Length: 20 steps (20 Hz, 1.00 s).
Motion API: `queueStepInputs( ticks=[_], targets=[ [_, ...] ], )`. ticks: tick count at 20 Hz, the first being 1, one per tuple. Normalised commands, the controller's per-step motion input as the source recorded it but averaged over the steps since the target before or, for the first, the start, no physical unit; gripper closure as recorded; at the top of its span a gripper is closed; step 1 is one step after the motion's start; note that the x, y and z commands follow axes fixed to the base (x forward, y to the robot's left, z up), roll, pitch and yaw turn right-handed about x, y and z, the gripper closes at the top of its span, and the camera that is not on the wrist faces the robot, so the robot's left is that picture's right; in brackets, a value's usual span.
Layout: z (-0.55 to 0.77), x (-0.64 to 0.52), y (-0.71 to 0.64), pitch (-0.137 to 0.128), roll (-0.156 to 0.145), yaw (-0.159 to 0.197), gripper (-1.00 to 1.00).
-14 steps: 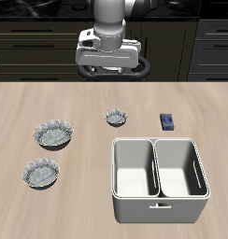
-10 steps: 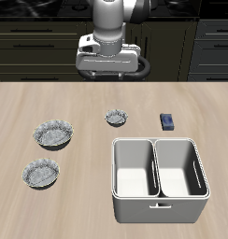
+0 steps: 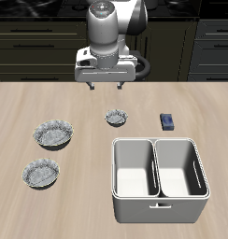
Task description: Place the smallest bowl in the left side of the drainer and place the largest bowl in the right side
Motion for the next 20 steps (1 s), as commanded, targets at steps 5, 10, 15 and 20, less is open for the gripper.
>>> queueStepInputs(
  ticks=[5,10,15,20],
  targets=[
    [-0.24,0.03,-0.07,0.006,0.024,0.02,-1.0],
    [-0.23,0.03,-0.04,0.019,0.001,0.014,-1.0],
    [-0.25,-0.02,0.02,0.026,0.008,0.019,-1.0],
    [-0.18,-0.03,-0.04,-0.001,0.004,0.011,-1.0]
  ],
)
